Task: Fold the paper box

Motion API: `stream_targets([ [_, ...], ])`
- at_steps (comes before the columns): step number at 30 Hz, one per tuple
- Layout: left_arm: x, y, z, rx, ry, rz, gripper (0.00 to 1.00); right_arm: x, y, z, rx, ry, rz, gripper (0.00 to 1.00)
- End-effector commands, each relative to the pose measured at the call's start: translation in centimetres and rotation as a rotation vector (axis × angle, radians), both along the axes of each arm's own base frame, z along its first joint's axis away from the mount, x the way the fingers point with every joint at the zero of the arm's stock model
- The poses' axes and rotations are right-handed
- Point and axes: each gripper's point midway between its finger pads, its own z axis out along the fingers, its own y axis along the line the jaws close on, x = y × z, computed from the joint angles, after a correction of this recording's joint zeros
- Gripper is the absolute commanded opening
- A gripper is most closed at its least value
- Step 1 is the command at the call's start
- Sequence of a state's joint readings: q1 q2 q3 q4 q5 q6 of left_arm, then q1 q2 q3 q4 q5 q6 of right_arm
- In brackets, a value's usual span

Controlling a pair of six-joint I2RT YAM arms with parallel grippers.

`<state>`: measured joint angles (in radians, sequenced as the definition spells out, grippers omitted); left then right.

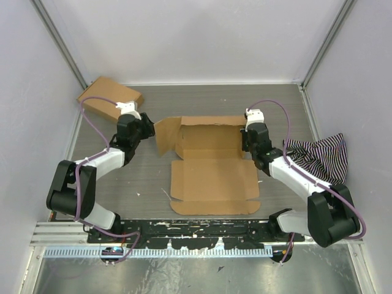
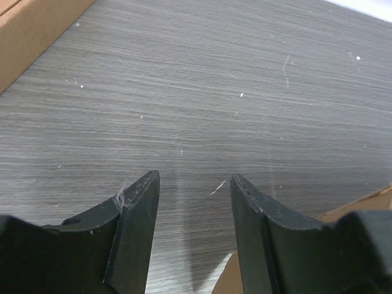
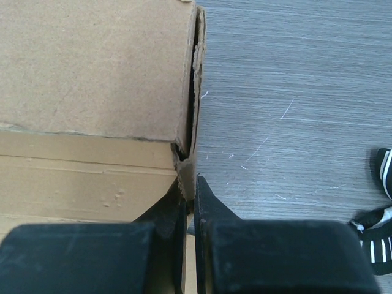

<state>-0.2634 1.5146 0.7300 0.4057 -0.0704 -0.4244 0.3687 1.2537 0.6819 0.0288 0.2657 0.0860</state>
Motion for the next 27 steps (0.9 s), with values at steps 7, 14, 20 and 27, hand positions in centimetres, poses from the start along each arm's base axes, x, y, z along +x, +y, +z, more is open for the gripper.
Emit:
stream_targets([
  [7, -2.3, -6.7, 3.4, -0.245, -0.117, -0.354, 0.56, 1.4, 0.5, 3.2, 0.041, -0.064, 0.009, 0.01],
  [14, -6.2, -9.0, 2.3, -0.302, -0.038, -0.489, 0.54, 1.4, 0.6, 3.5, 0.058, -0.068, 0.010, 0.01],
  [20, -8.4, -11.4, 2.5, -0.313, -0.003, -0.564, 0.52, 1.2, 1.3, 3.2, 0.080, -0.054, 0.038, 0.01],
  [27, -10.5, -10.9, 3.8, -0.257, -0.004, -0.553, 0.52, 1.1, 1.4, 2.8, 0.085, -0.043, 0.036, 0.01],
])
